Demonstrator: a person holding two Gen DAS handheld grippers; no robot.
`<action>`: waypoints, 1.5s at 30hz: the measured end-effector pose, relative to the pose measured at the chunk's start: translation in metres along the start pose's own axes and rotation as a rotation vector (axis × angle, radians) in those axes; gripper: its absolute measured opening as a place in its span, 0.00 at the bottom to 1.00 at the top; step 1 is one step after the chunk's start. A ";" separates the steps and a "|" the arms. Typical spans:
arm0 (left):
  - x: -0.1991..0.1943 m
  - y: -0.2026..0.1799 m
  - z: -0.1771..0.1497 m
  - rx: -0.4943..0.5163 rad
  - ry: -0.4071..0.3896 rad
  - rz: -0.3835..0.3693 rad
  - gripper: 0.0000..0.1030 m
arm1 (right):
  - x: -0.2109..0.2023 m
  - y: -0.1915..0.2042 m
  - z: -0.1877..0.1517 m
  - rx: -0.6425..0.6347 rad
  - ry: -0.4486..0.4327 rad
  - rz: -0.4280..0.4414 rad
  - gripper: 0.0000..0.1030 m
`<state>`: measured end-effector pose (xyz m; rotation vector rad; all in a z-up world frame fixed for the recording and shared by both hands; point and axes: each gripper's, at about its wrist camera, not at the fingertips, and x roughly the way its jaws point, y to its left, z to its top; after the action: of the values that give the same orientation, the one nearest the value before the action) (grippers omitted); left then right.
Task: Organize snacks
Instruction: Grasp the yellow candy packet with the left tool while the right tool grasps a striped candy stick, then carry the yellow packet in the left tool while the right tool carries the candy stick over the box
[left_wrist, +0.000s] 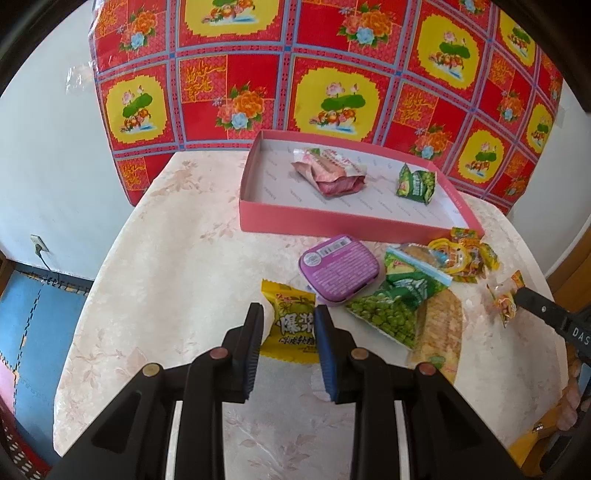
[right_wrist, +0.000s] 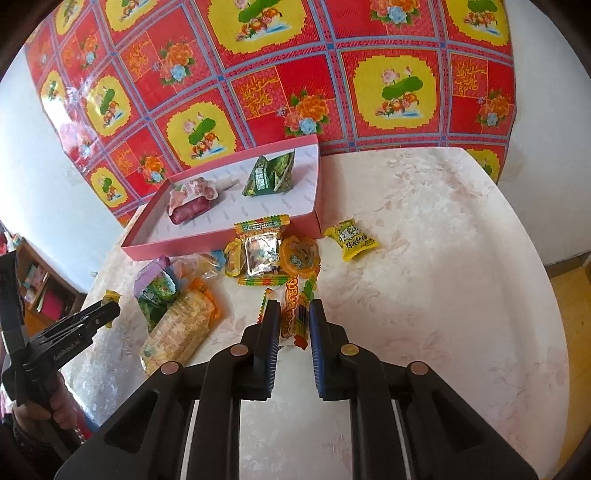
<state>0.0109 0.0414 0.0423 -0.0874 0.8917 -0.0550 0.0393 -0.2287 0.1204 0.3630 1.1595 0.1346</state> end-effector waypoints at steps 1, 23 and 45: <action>-0.002 -0.001 0.001 0.001 -0.005 -0.003 0.28 | -0.001 0.000 0.000 -0.001 -0.003 0.002 0.16; 0.000 -0.004 0.041 -0.012 -0.040 -0.028 0.28 | -0.005 0.005 0.042 -0.030 -0.066 0.013 0.16; 0.044 -0.018 0.099 0.013 -0.036 -0.017 0.28 | 0.028 0.010 0.097 -0.039 -0.086 0.003 0.10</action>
<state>0.1156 0.0252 0.0717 -0.0842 0.8544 -0.0750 0.1394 -0.2316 0.1333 0.3329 1.0702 0.1428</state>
